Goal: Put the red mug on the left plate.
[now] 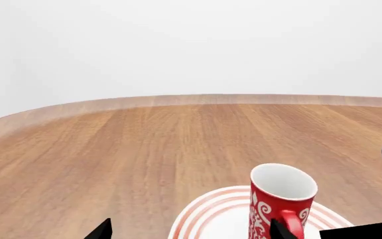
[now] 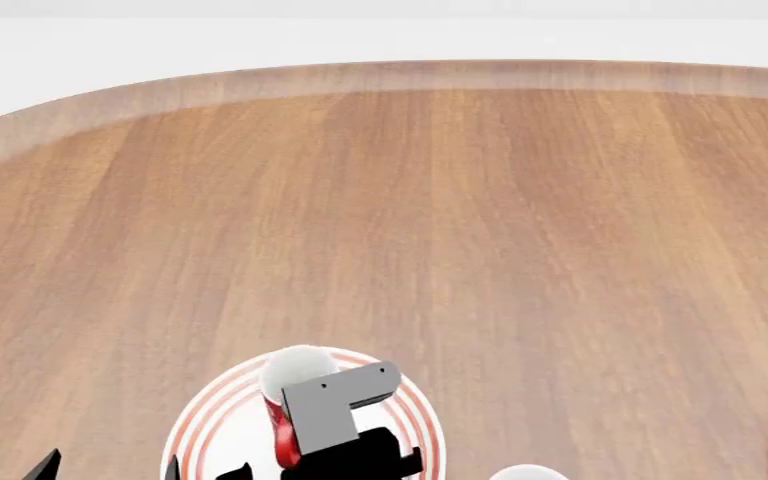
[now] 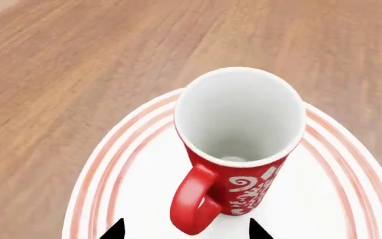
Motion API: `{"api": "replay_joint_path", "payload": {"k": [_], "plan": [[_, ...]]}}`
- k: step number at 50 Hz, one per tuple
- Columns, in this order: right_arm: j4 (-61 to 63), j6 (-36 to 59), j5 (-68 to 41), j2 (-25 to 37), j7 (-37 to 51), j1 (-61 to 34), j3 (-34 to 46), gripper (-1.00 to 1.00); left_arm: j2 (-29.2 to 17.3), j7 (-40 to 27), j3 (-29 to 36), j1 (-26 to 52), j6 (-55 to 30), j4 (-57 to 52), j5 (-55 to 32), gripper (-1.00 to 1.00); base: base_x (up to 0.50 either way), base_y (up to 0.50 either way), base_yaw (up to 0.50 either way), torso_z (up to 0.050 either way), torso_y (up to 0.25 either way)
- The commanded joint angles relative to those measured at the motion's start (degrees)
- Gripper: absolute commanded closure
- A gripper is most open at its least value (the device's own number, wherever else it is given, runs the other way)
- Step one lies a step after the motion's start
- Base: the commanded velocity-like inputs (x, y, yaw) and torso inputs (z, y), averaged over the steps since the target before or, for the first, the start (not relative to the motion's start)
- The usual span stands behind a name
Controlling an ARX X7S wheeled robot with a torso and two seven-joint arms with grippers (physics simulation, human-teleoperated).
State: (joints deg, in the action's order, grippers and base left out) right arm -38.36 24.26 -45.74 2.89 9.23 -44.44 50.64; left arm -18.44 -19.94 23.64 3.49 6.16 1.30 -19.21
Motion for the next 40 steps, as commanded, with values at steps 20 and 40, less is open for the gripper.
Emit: {"api": "replay_joint_path", "payload": {"k": [20,40], "plan": [[23.55,3.19,-6.31,9.4,9.97,4.22,-3.73,-1.0,-1.86,-1.85,-1.2,-0.92,-1.6,-5.01,-1.65,-1.0,0.0,0.0,0.0,0.0,0.0],[41.08,3.53,-9.95,15.82,17.14,6.19,-7.74,-1.0,-5.3,-5.46,-1.45,-2.41,-7.87,-16.9,-2.29,-1.0,0.0,0.0,0.0,0.0,0.0]]}}
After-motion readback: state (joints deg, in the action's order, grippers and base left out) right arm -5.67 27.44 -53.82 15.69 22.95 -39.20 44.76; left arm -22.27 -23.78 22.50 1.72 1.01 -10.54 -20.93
